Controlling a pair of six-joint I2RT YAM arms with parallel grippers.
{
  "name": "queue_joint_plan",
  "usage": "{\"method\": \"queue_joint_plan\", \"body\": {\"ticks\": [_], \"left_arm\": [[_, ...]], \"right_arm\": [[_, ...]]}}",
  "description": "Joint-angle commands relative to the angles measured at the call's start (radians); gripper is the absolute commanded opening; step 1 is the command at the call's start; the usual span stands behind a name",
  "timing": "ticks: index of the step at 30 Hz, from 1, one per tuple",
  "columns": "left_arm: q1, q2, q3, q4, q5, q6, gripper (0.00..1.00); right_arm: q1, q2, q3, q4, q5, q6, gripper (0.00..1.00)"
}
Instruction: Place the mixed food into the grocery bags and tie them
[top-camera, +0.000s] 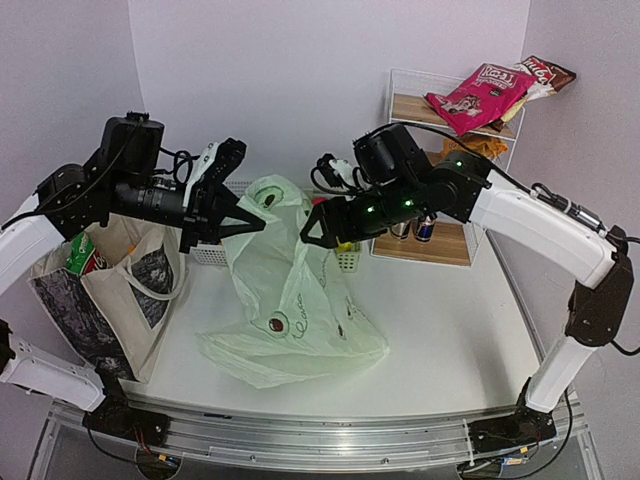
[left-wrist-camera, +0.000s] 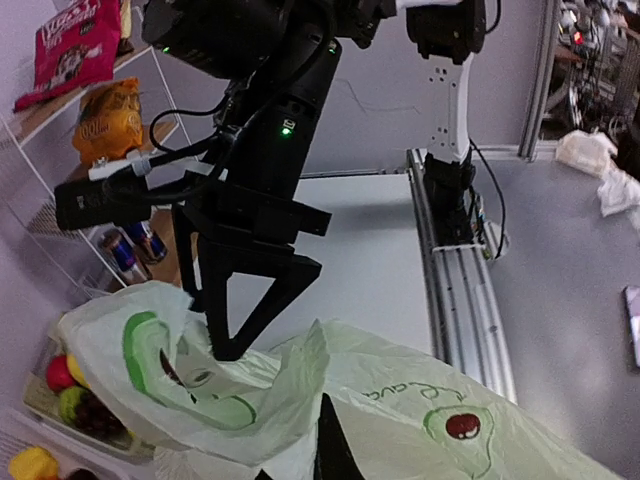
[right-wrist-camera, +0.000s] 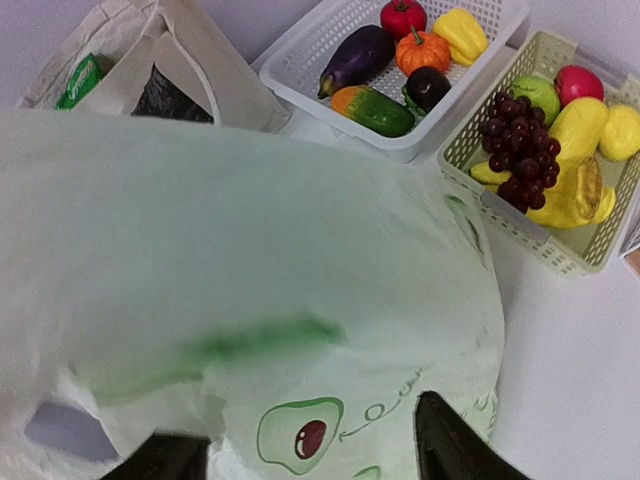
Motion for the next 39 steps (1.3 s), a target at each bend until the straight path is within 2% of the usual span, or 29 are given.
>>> {"method": "queue_joint_plan", "body": {"ticks": [1, 7, 17, 19, 23, 26, 28, 29, 30, 31, 32, 35, 37, 39], "left_arm": [[-0.001, 0.000, 0.043, -0.043, 0.036, -0.288, 0.00], [-0.001, 0.011, 0.099, -0.009, -0.035, -0.356, 0.00], [-0.001, 0.011, 0.111, 0.004, -0.083, -0.370, 0.00], [-0.001, 0.011, 0.116, 0.006, -0.093, -0.368, 0.00], [-0.001, 0.009, 0.125, 0.002, -0.115, -0.359, 0.00], [-0.001, 0.007, 0.124, 0.000, -0.128, -0.347, 0.00], [0.000, 0.003, 0.117, -0.006, -0.137, -0.324, 0.00], [0.001, -0.002, 0.113, -0.014, -0.139, -0.301, 0.00], [0.000, -0.011, 0.097, -0.021, -0.145, -0.270, 0.00], [0.002, -0.029, 0.067, -0.021, -0.161, -0.229, 0.00], [0.005, -0.054, 0.028, -0.012, -0.181, -0.187, 0.00], [0.038, -0.117, -0.047, 0.051, -0.237, -0.074, 0.00], [0.064, -0.092, 0.062, 0.055, -0.227, -0.039, 0.00], [0.067, -0.051, 0.241, 0.063, -0.201, -0.035, 0.00]], "right_arm": [[0.054, 0.034, 0.051, -0.032, 0.039, 0.135, 0.81], [0.128, 0.064, 0.035, -0.033, 0.108, 0.334, 0.87], [0.224, 0.059, -0.013, -0.052, 0.148, 0.404, 0.92], [0.238, 0.059, -0.040, -0.094, 0.181, 0.441, 0.92], [0.258, 0.076, -0.068, -0.305, 0.273, 0.552, 0.93], [0.267, 0.088, -0.090, -0.402, 0.327, 0.590, 0.92], [0.267, 0.071, -0.129, -0.435, 0.401, 0.602, 0.80], [0.262, 0.052, -0.156, -0.438, 0.439, 0.607, 0.60], [0.256, 0.024, -0.186, -0.440, 0.481, 0.619, 0.29], [0.247, -0.007, -0.211, -0.441, 0.522, 0.624, 0.10], [0.236, -0.037, -0.227, -0.441, 0.558, 0.616, 0.01], [0.186, -0.108, -0.164, -0.440, 0.629, 0.498, 0.00], [0.181, -0.118, -0.004, -0.447, 0.690, 0.391, 0.00], [0.211, -0.098, 0.210, -0.451, 0.734, 0.288, 0.00]]}}
